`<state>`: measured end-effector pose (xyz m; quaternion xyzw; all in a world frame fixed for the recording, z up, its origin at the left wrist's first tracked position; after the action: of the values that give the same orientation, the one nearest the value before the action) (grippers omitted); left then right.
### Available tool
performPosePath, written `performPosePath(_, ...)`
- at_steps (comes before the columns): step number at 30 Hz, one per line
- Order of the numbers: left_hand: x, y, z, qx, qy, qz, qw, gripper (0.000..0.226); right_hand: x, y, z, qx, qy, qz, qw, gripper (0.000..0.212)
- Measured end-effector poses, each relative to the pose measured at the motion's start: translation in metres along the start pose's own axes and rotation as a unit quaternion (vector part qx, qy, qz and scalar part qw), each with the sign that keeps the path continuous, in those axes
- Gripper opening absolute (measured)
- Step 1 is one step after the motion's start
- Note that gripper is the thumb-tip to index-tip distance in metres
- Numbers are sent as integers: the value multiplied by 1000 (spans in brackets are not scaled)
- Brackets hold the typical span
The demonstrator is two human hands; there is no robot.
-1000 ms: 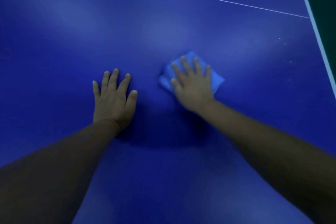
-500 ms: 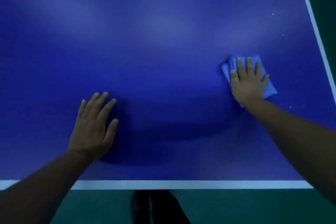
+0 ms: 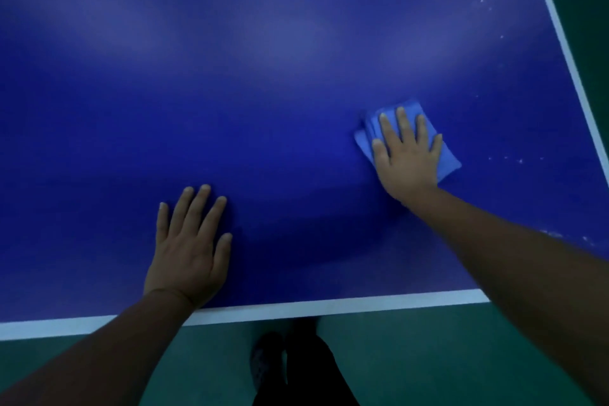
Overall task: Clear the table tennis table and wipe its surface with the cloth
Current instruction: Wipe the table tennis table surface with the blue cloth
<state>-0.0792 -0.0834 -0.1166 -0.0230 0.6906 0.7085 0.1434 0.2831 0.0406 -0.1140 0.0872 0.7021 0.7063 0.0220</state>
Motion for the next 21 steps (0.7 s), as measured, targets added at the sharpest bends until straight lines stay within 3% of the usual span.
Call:
performPosePath(2, 1, 0, 1, -6, 1, -6, 1000, 61, 41, -5, 3, -1, -19, 1, 1000, 57)
performPosePath(3, 1, 0, 1, -7, 3, -9, 1000, 60, 67, -6, -7, -17, 20, 2, 1000, 57)
performPosePath(5, 1, 1, 0, -12, 7, -16, 1000, 60, 115, -12, -55, -27, 197, 9, 980, 56)
performPosePath(7, 2, 1, 0, -17, 9, -19, 1000, 59, 130, -15, -109, 2, 366, 11, 930, 53)
performPosePath(9, 3, -1, -1, -17, 10, -16, 1000, 58, 116, -13, -104, 26, 438, 0, 899, 53)
performPosePath(11, 3, -2, -2, -19, 9, -12, 1000, 58, 106, -12, -53, 12, 393, -23, 919, 57)
performPosePath(13, 2, -3, -1, -19, 6, -11, 1000, 58, 107, -12, 11, 31, 277, -23, 960, 64)
performPosePath(15, 2, -2, -1, -21, 6, -13, 1000, 58, 127, -12, 55, 31, 218, -25, 975, 64)
performPosePath(18, 3, -1, -1, -31, 20, -21, 999, 60, 179, -15, 93, 36, 235, -28, 971, 56)
performPosePath(21, 5, 1, -2, -38, 37, -31, 998, 64, 218, -19, 83, 47, 331, -54, 941, 63)
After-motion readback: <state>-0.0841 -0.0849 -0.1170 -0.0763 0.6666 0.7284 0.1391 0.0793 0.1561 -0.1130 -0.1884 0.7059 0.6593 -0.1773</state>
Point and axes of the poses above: each hand's wrist, its own z-axis towards the middle knuckle, its own y-axis out of the back of the hand, x = y × z, the point moved 6 cm from there along z, towards the middle knuckle, and after that the axes turned 7 degrees about -x, right-handed, at the moved point
